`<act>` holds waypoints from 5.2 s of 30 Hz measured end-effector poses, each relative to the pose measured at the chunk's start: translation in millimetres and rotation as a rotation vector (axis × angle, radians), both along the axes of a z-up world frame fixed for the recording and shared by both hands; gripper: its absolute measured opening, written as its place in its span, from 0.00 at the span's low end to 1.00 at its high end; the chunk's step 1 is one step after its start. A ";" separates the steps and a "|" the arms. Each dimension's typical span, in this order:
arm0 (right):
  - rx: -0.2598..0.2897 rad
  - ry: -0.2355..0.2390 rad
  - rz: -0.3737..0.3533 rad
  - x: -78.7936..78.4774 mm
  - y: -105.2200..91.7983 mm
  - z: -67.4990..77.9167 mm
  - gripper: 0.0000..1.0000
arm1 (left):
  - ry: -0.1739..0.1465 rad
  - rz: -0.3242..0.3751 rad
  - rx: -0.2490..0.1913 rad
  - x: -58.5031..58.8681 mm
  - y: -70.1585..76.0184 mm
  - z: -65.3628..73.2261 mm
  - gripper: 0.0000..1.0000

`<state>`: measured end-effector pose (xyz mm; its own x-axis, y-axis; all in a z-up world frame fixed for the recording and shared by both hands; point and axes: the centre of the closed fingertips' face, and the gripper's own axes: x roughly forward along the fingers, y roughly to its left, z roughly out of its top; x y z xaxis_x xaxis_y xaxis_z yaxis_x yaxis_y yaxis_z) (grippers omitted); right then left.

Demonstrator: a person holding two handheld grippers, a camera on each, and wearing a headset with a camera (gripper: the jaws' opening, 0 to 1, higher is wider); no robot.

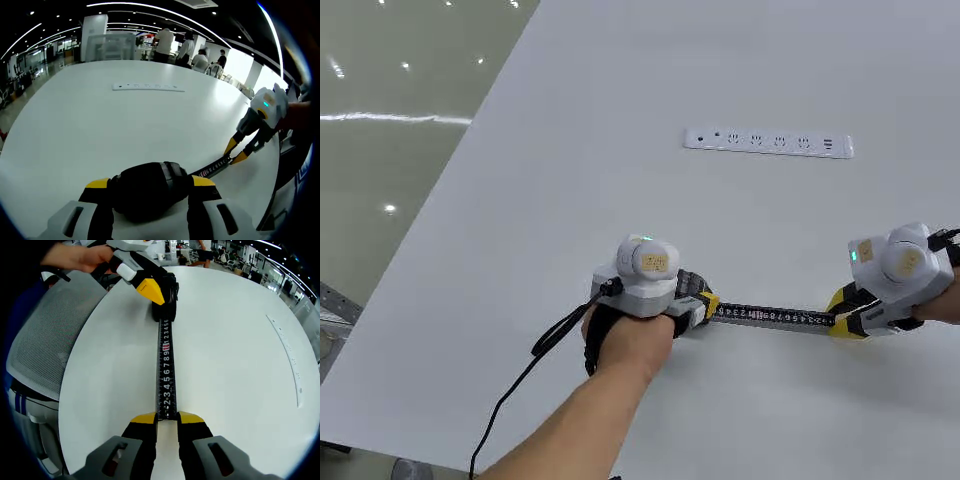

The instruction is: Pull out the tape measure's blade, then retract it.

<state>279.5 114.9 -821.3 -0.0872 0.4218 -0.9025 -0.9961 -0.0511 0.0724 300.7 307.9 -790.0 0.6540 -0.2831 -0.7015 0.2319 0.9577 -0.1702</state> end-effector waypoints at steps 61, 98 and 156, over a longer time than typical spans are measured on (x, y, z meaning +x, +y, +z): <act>0.057 0.028 0.025 -0.3 50.9 -0.6 0.11 | 0.001 -0.001 -0.036 0.2 1.4 0.3 0.56; 0.085 0.045 0.028 -0.7 82.3 -4.3 0.11 | 0.003 -0.006 -0.046 1.7 2.7 -0.3 0.56; 0.115 0.039 0.049 -2.8 122.6 -3.6 0.11 | -0.001 -0.010 -0.058 0.5 1.9 1.9 0.55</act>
<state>276.7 237.5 -824.9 -0.1441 0.5165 -0.8441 -0.9888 -0.1096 0.1017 301.2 309.8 -788.1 0.6517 -0.3300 -0.6829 0.2419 0.9438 -0.2252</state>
